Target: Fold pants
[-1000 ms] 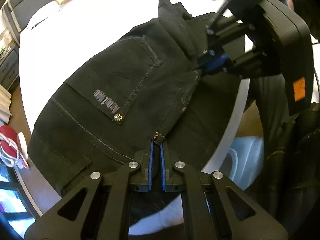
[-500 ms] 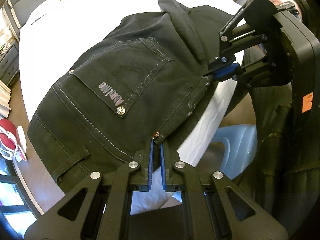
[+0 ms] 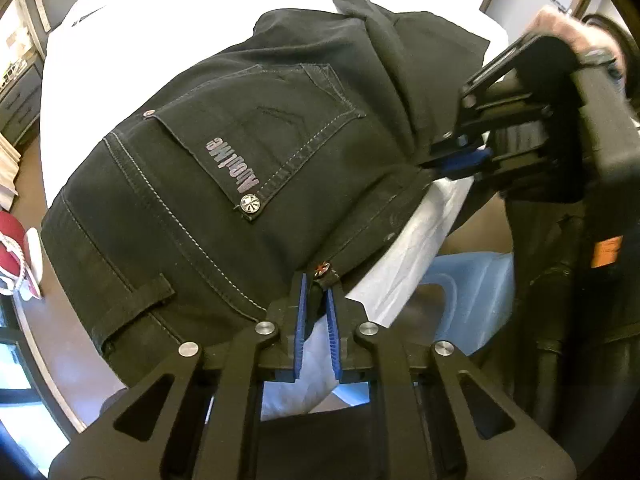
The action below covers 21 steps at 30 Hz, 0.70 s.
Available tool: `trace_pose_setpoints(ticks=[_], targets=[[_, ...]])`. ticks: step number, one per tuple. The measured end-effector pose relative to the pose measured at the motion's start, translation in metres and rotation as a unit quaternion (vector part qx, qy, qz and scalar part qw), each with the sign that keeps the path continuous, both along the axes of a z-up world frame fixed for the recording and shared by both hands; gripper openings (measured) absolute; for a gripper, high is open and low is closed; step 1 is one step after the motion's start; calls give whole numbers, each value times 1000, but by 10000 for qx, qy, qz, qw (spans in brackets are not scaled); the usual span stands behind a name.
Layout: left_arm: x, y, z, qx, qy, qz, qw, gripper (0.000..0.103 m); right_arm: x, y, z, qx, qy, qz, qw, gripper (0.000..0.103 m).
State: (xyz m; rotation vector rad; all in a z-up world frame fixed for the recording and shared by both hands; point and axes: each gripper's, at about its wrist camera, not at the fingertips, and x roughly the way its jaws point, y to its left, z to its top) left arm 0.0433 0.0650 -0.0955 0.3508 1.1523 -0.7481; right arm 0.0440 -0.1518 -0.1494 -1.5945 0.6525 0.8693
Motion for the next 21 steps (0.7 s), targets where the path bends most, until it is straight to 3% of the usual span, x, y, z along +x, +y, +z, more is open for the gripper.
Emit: trace_pose_setpoints(ticks=[5,9,13,17,21], targets=[[-11,11,16,104,213,-212,9995,18,8,0,6,313,303,-401,9982,9],[-6,21,34,96,49,1,9999,18,7,2,4,374,228,-480,9979,9],[18,1,46,-427,-146,310,9985,18,11,4,6,565,303,-728,9953,10],[38,-34,33,-600,-184,329,9975,18,18,2,9,924,445,-1125,9884,10],[67,-52,-3,-576,341,613,9959,18,21,1,10,1147,454,-1399,9825,11]])
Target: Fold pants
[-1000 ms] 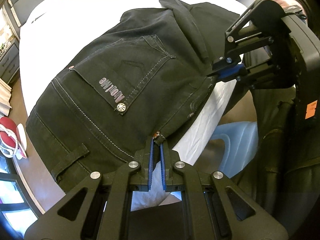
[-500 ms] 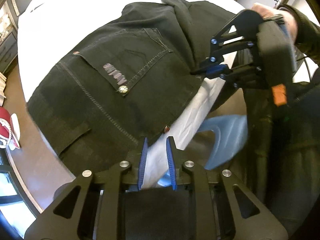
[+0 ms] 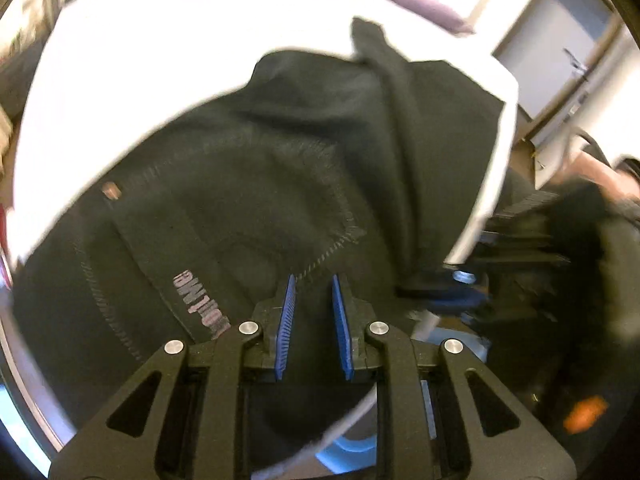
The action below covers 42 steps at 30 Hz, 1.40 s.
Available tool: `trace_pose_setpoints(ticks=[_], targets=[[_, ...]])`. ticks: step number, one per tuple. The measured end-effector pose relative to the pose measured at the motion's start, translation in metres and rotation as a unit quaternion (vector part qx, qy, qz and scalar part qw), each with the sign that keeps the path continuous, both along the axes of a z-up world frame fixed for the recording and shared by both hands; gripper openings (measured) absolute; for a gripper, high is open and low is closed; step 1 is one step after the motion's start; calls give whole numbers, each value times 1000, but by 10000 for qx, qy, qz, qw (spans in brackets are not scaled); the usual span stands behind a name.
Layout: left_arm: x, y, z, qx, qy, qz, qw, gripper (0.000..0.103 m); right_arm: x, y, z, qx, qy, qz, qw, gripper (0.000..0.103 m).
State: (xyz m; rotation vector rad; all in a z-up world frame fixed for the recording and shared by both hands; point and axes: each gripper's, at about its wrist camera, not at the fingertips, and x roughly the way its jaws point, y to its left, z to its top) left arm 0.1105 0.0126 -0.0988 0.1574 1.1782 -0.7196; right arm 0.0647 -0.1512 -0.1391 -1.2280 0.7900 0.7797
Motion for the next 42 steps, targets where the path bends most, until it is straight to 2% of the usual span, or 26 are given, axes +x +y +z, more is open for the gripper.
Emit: trace_pose_setpoints(ticks=[3,5,6,7,8,9,10,11,12,14,15,16,17,18,19,20,21,22,24,25,26,28,31,34,39,42], targets=[[16,-2,-12,-148,135,221,9996,18,0,-1,1,152,-80,-224,9996,12],[24,0,-14,-232,231,382,9987,18,2,-5,4,350,-84,-455,9983,16],[25,0,-14,-229,237,391,9987,18,4,-8,9,505,-58,-625,9967,29],[26,0,-14,-233,231,406,9986,18,7,-13,16,755,28,-862,9934,53],[27,-1,-13,-241,243,435,9985,18,11,-22,25,1088,207,-1109,9876,62],[26,0,-13,-237,251,451,9984,18,16,-34,37,1511,368,-1369,9783,70],[26,-1,-11,-220,258,482,9983,18,19,-44,45,1816,438,-1569,9698,70],[25,-3,-7,-175,230,525,9982,18,26,-59,56,2185,539,-1872,9562,70],[25,-2,-5,-123,188,554,9982,18,33,-75,65,2543,670,-2201,9394,70],[23,-8,8,-85,1,620,9980,18,54,-120,83,3411,989,-2901,8887,70],[24,-10,12,-182,-17,637,9978,18,66,-145,89,3836,1155,-3218,8579,70],[25,-12,14,-291,8,675,9973,18,81,-174,93,4257,1313,-3598,8198,69],[28,-16,11,-325,69,720,9969,18,93,-201,95,4558,1376,-3903,7881,68],[31,-19,7,-262,122,758,9967,18,107,-233,98,4910,1367,-4193,7513,68],[34,-21,-2,-163,228,832,9961,18,117,-256,100,5183,1360,-4337,7245,68],[38,-20,-12,-243,345,960,9945,18,127,-279,100,5479,1375,-4488,6925,68],[40,-15,-16,-429,393,1086,9924,18,138,-306,98,5783,1401,-4687,6529,68],[43,-9,-22,-660,514,1235,9888,18,150,-335,92,6097,1443,-4934,6033,67],[48,1,-26,-958,768,1409,9824,18,168,-378,76,6596,1583,-5165,5225,65],[49,2,-26,-954,787,1405,9823,18,178,-396,66,6762,1615,-5304,4851,62],[48,-2,-25,-843,723,1356,9845,18,187,-410,56,6796,1610,-5478,4606,60],[48,-9,-26,-703,652,1342,9863,18,207,-430,35,6816,1650,-5729,4243,47],[49,-11,-27,-689,678,1413,9852,18,230,-446,5,6785,1817,-6045,3758,43],[48,-12,-32,-749,745,1441,9839,18,248,-460,-17,6793,1885,-6216,3414,43],[52,-16,-32,-654,763,1390,9852,18,265,-463,-37,6664,1931,-6433,3237,43],[56,-18,-33,-656,780,1390,9850,17,274,-468,-44,6591,2014,-6474,3255,42]])
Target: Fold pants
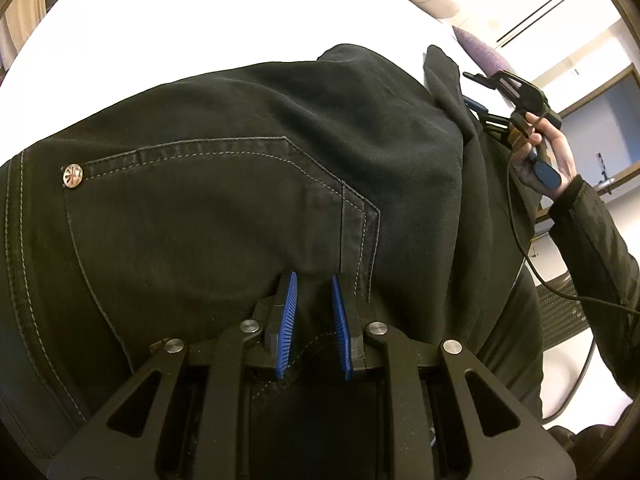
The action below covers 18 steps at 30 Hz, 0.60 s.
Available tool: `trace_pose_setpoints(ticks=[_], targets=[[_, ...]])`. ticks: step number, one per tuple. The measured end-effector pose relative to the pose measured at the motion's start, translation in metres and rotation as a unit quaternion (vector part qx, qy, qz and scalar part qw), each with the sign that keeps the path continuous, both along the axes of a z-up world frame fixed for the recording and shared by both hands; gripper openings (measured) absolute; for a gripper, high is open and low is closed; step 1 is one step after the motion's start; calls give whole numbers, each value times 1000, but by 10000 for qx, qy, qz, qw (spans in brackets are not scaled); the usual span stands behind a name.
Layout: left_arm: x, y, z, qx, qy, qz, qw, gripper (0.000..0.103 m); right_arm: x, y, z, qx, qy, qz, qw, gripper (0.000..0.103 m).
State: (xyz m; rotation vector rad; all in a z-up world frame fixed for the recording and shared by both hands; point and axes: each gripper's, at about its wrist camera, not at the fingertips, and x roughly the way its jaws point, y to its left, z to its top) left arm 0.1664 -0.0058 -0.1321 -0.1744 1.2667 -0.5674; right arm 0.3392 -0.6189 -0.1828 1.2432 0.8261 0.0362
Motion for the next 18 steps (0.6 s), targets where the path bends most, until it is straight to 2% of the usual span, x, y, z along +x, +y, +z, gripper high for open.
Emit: trace_pose_setpoints(ticks=[6,8,9,13,18], targets=[[-1,-2,0,19,-43,-20,10000,17,18,2,-1,-23,45,118,9999,42],[-2,-2,0,14,-42,-18,10000,17,22,0,0,-16,12,123,9999,24],[-2,-2,0,18,-46,-20,10000,17,13,1,2,-95,-2,148,9998,7],[-3,-3,0,30,-66,-42,10000,17,0,-5,16,-339,-135,61,9993,5],[-4,-6,1,53,-105,-37,9999,17,-57,-28,57,-329,-771,-576,9948,5]])
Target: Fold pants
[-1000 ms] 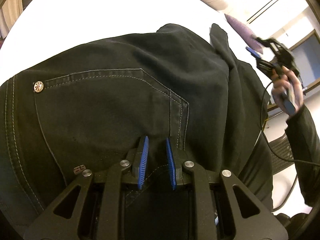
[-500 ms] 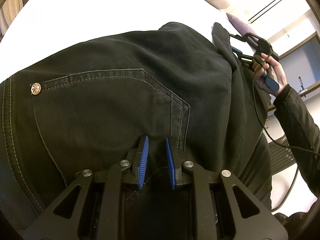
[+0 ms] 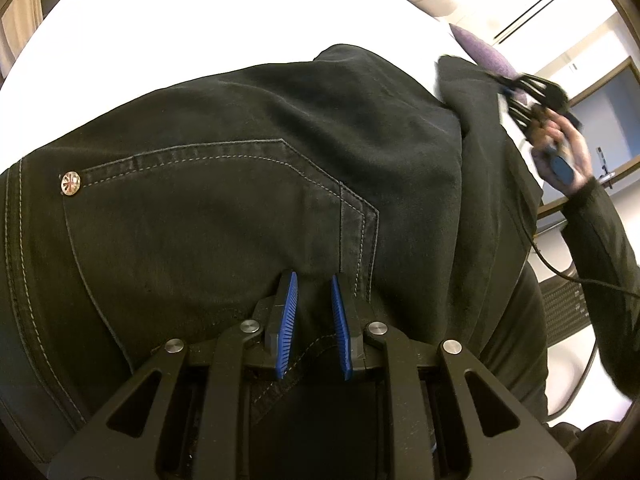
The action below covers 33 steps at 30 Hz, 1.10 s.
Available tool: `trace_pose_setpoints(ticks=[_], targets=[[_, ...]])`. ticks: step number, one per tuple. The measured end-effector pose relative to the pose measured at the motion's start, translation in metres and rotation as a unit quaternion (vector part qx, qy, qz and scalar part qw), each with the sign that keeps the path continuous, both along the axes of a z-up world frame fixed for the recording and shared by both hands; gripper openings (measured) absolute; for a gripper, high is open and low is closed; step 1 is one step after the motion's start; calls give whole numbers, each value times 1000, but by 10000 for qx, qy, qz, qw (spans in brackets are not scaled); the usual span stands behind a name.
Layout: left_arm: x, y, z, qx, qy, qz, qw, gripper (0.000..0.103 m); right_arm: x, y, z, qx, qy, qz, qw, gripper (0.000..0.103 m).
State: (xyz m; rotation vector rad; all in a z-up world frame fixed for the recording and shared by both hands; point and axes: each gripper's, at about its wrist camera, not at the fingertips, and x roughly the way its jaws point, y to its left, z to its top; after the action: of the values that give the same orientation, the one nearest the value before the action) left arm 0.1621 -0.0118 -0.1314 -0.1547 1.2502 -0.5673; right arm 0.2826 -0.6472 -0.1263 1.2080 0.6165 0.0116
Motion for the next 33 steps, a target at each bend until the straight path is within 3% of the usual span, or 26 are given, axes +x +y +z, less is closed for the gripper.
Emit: trace_pose_setpoints(ticks=[3,6,10,13,18,21,24,26,27,33], targets=[[-1,-4,2,59,-5,-12,10000,17,-53,-25,20,2,-274,-477,9985,5],[-1,-8,3,86,-14,7,10000,18,-105,-46,17,117,-321,-989,9945,5],[-3,-12,5,127,-24,29,9999,18,-183,-67,-20,473,36,-1860,9814,5],[-4,-17,7,222,-34,5,9997,18,-214,-72,-44,747,126,-2213,9723,5],[-4,-25,10,340,-38,17,9994,18,-213,-79,-54,1072,-69,-1960,9747,9],[-5,-30,13,383,-46,46,9992,18,-201,-81,-47,983,-130,-1861,9775,29],[-6,-31,15,411,-56,65,9991,18,-202,-78,-50,996,-102,-1738,9797,32],[-6,-31,15,424,-67,62,9991,18,-195,-80,-53,1074,-40,-1696,9796,27],[-6,-31,15,420,-66,63,9991,18,-196,-81,-55,1085,-3,-1693,9796,8],[-8,-28,14,423,-71,46,9991,18,-218,-81,-56,865,303,-1966,9762,4]])
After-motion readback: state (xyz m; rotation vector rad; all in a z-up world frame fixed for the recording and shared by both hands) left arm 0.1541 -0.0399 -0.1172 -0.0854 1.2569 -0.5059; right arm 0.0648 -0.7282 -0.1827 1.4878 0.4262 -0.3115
